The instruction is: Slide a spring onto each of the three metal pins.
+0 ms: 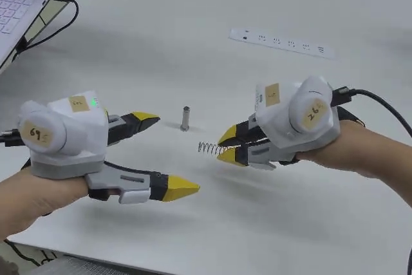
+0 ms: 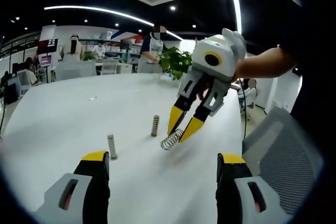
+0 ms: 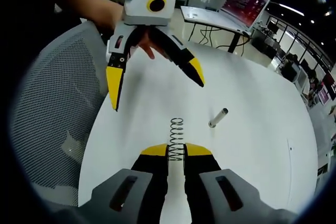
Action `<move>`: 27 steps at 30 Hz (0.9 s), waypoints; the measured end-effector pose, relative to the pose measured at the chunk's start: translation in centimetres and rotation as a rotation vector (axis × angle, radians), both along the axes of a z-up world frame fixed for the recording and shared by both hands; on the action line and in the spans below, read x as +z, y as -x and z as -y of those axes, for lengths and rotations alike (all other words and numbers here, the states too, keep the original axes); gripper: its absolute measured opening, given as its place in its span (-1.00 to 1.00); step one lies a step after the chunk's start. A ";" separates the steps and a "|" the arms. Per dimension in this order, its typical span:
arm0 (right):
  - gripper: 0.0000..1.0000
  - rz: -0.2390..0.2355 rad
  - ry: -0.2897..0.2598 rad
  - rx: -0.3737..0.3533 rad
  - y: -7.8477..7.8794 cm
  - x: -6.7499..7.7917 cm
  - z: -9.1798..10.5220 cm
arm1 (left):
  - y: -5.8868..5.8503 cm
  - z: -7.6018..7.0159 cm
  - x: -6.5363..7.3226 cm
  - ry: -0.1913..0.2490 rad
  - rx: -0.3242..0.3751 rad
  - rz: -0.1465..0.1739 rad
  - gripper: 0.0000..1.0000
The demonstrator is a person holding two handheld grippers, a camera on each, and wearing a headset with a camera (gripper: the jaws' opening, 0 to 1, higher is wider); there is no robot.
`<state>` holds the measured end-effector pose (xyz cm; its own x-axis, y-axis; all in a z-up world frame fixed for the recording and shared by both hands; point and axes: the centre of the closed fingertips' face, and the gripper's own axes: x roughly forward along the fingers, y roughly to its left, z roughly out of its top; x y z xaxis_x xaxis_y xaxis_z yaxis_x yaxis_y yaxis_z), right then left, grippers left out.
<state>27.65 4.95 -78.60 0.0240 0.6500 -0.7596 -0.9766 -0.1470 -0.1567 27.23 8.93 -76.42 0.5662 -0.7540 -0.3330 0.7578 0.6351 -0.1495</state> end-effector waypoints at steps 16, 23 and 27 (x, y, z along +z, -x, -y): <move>-0.84 -0.005 -0.013 0.002 1.3 1.0 1.1 | -0.4 2.6 0.6 -0.004 -0.098 0.028 0.02; -0.84 -0.002 -0.017 0.004 1.5 1.5 1.4 | -0.1 3.7 0.6 -0.022 -0.161 0.034 -0.25; -0.84 0.006 -0.017 0.008 1.5 1.8 1.5 | 0.2 4.2 0.5 -0.036 -0.198 0.032 -0.41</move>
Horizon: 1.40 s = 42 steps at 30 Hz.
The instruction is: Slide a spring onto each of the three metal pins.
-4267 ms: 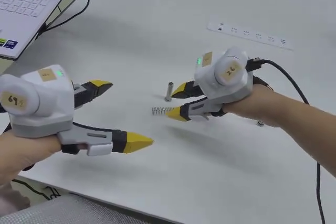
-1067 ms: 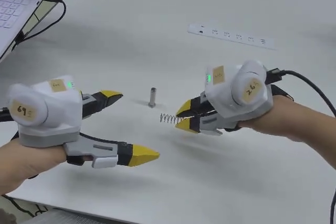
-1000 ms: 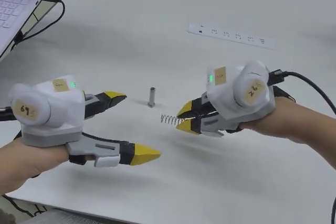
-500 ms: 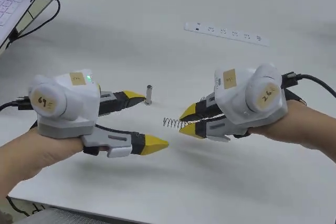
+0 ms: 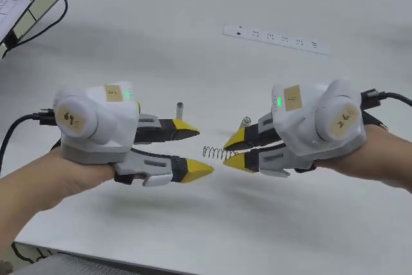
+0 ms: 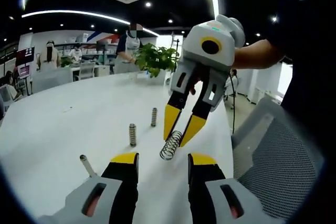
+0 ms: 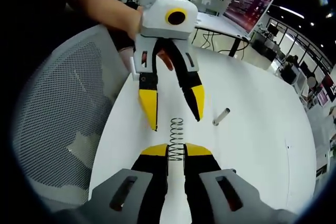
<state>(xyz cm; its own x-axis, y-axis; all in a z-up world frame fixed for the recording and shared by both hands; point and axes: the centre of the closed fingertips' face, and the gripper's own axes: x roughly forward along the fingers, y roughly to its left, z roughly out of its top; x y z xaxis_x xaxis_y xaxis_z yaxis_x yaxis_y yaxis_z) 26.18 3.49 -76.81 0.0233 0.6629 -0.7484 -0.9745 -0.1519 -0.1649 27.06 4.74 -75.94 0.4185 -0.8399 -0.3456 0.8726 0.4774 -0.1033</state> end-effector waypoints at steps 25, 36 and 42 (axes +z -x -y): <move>-0.84 0.004 -0.016 0.017 0.7 0.6 0.1 | 0.8 1.2 0.8 0.007 -0.064 0.029 -0.90; -0.84 0.009 -0.008 0.026 1.0 0.5 0.0 | 1.1 1.2 0.7 0.000 -0.072 0.035 -0.91; -0.84 0.015 -0.005 0.030 0.9 0.6 0.0 | 1.1 1.2 0.8 -0.001 -0.076 0.044 -0.92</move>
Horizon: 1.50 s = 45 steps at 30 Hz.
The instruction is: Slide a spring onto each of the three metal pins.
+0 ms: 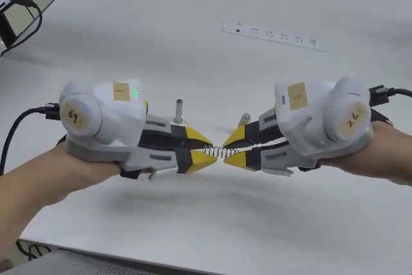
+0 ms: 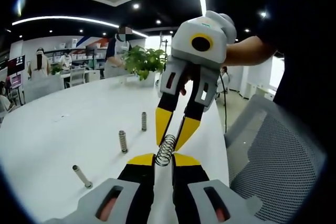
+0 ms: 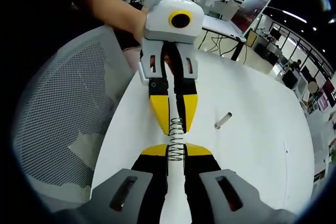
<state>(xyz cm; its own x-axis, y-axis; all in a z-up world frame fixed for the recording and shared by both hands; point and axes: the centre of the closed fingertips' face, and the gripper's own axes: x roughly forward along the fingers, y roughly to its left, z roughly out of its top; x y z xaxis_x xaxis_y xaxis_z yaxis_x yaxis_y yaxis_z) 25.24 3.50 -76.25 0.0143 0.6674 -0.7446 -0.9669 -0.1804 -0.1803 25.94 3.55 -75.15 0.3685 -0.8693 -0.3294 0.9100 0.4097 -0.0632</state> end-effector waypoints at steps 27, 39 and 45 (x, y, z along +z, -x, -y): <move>-0.83 -0.001 -0.010 -0.016 0.2 -0.1 0.3 | 0.3 0.5 0.1 -0.002 -0.035 -0.001 -0.95; -0.83 -0.004 -0.025 -0.027 0.2 0.1 0.3 | 0.5 0.4 0.2 0.003 -0.036 -0.004 -0.96; -0.81 -0.002 -0.028 -0.026 0.2 0.2 0.4 | 0.5 0.3 0.2 0.003 -0.035 -0.006 -0.96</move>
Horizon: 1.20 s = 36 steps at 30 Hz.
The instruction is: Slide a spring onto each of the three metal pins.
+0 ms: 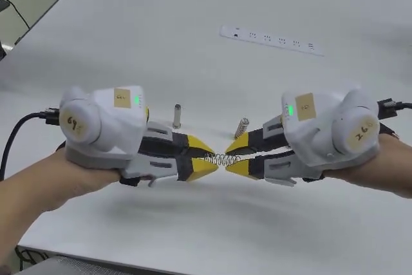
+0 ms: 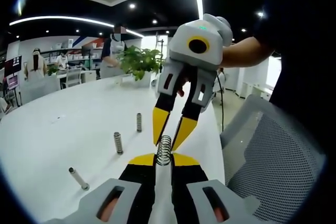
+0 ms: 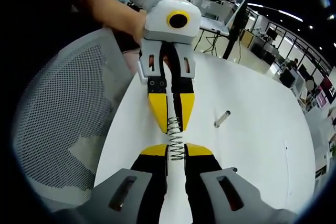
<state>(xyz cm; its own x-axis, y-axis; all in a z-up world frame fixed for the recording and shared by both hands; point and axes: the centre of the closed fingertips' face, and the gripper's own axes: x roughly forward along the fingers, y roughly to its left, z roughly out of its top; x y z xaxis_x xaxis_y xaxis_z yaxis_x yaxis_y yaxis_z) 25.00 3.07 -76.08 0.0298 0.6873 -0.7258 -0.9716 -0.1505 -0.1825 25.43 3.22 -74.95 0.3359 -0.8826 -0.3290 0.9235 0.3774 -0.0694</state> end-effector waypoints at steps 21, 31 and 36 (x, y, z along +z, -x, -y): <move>-0.79 -0.008 0.000 -0.026 -0.3 -0.6 1.1 | 0.2 -0.1 0.7 0.014 -0.002 0.002 -0.96; -0.83 0.003 -0.015 -0.012 -0.3 -0.1 0.9 | 0.4 0.2 0.8 0.016 -0.013 -0.003 -0.96; -0.84 -0.010 -0.014 -0.024 -0.2 -0.1 0.9 | 0.4 0.2 0.7 0.020 -0.010 -0.014 -0.96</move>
<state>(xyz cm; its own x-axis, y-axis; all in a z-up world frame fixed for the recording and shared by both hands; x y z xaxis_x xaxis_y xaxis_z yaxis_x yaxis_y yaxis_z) 25.25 2.16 -76.13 0.0391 0.6962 -0.7167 -0.9767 -0.1248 -0.1745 25.00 3.06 -74.25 0.3226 -0.8921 -0.3163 0.9259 0.3668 -0.0900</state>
